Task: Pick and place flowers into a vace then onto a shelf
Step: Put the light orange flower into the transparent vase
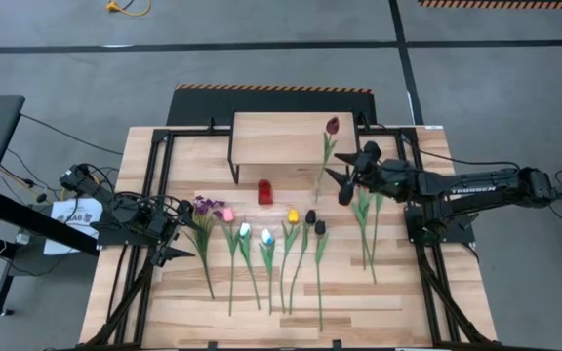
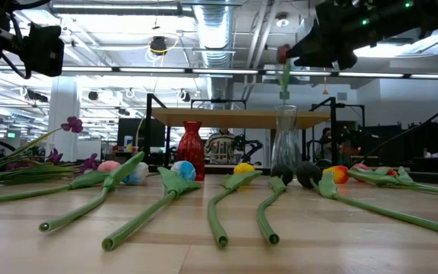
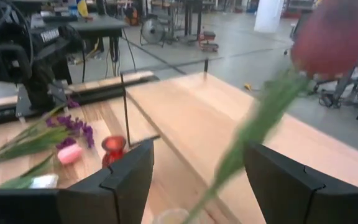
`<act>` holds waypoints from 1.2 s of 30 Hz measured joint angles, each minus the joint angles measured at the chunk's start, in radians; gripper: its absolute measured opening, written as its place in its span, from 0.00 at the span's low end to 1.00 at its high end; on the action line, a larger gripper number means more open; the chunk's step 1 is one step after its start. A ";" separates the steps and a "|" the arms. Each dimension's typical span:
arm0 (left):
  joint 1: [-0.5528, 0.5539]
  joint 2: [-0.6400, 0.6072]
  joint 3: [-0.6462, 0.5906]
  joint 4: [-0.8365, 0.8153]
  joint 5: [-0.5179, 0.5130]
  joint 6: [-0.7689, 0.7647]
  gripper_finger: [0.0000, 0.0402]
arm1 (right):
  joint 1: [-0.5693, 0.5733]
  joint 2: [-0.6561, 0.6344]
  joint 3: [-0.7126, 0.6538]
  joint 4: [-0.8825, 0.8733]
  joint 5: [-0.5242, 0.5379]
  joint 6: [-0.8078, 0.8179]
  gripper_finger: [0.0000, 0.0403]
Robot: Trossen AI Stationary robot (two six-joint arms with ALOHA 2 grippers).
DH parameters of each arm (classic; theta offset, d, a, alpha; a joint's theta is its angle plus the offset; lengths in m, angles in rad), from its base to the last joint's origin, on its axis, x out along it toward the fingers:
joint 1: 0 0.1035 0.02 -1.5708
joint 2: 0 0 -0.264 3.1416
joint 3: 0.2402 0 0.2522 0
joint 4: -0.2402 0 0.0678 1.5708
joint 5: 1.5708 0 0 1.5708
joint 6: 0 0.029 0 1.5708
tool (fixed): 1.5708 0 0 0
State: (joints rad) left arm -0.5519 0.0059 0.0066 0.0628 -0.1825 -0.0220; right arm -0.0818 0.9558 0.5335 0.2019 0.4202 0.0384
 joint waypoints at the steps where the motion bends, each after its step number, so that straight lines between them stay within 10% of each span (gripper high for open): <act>1: 0.000 0.000 0.000 0.000 0.000 0.000 0.75 | 0.004 0.000 0.000 -0.019 0.000 0.011 0.59; 36: 0.000 0.000 0.000 0.000 0.000 0.000 0.75 | 0.273 0.000 0.000 -0.783 -0.048 0.708 0.59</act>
State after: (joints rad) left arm -0.5518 0.0055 0.0066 0.0628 -0.1825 -0.0223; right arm 0.1912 0.9556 0.5335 -0.5809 0.3726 0.7461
